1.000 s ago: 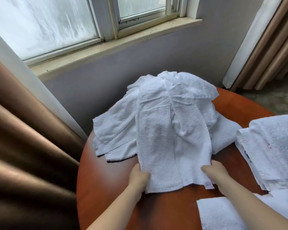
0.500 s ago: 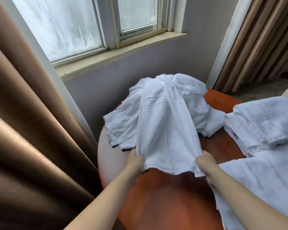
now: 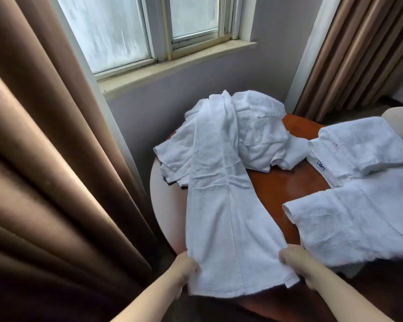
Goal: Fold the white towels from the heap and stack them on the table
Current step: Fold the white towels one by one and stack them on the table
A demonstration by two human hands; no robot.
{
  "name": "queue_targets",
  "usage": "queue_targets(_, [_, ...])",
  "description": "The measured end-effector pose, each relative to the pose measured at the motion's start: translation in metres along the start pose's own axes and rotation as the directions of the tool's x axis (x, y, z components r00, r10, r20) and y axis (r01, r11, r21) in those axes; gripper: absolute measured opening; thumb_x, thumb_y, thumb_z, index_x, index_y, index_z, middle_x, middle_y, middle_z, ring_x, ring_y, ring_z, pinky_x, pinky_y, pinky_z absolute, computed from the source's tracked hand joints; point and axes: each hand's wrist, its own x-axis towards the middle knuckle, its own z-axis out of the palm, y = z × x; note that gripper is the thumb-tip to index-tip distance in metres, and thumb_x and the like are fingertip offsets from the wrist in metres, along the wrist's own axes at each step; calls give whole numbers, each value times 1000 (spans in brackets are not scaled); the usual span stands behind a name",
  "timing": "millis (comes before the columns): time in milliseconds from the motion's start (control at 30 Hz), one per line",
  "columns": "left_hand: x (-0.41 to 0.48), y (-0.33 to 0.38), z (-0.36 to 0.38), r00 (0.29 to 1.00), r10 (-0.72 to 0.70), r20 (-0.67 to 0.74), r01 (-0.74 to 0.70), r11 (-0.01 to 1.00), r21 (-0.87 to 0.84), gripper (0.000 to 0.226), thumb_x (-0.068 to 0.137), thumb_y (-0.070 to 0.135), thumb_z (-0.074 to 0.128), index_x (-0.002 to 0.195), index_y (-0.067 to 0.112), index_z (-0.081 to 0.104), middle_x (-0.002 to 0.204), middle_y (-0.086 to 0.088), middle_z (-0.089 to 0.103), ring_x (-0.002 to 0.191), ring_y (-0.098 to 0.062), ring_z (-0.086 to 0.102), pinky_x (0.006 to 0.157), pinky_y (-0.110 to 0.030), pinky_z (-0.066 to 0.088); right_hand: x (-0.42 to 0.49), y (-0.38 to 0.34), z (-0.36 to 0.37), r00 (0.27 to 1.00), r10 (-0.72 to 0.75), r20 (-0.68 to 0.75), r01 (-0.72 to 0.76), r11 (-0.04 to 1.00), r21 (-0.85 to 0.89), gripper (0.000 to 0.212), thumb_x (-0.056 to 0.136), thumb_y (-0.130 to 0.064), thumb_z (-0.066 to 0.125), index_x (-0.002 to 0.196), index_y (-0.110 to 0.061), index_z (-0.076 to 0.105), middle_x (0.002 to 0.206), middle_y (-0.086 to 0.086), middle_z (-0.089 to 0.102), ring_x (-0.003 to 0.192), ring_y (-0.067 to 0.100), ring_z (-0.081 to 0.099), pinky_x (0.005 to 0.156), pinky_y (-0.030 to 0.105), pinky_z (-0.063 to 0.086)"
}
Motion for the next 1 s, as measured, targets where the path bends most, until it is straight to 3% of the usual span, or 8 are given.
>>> queue_targets(100, [-3,-5,-3,1000,18,-19,-18,999,-33,43,76,-5,48,112,15,59,106,-5,66,97,-24,62,81,-35,55,-5,5,3,999,-50,16,50,999,-7,24,83,8,42,83,-5,62,69,7,59,55,18,51,39,17,34])
queue_targets(200, [-7,-6,-4,997,54,-60,-55,998,-16,44,71,9,55,114,17,49,107,-2,61,98,-22,61,86,-38,55,-4,2,10,978,-167,-123,174,983,54,17,84,1,47,87,-6,62,83,13,64,67,22,56,53,25,40])
queue_targets(367, [-27,-1,9,984,155,-89,-161,985,-68,42,60,13,53,101,20,56,102,0,65,96,-21,63,84,-36,57,-22,-19,19,811,-487,-324,480,871,-106,14,82,-4,55,88,-14,63,86,4,62,78,22,54,68,34,41])
queue_targets(467, [-33,-1,19,984,177,-24,-179,970,-166,46,54,8,50,95,15,69,95,-2,73,92,-23,66,77,-33,54,-35,-30,31,707,-665,-241,591,742,-317,29,80,-2,56,101,-15,70,87,-4,59,82,18,53,72,26,36])
queue_targets(567, [-36,1,27,979,200,48,-182,953,-244,45,56,3,50,96,6,71,88,-9,72,84,-24,64,71,-31,48,-48,-34,52,608,-794,-24,712,558,-426,29,73,-8,53,94,-12,73,72,-7,51,72,19,52,65,24,35])
queue_targets(700, [-40,4,36,974,194,120,-151,941,-303,22,84,-4,48,90,2,68,80,-18,70,77,-31,70,68,-41,58,-57,-31,86,533,-817,219,790,389,-474,32,74,-21,44,88,-8,70,78,7,54,77,25,54,68,29,42])
queue_targets(833, [-42,-5,40,988,104,118,-52,926,-374,29,91,-5,38,77,4,61,59,-7,64,56,-15,65,48,-22,48,-61,-28,100,561,-769,306,793,394,-464,22,82,-16,49,90,-9,69,86,-2,42,86,20,48,77,34,45])
queue_targets(1000, [-34,-13,36,996,43,75,-3,883,-469,50,75,-19,26,101,-2,66,89,-19,72,79,-31,68,74,-39,56,-47,-14,93,635,-742,214,695,429,-577,10,82,-24,45,83,-13,45,112,8,54,103,29,51,80,34,40])
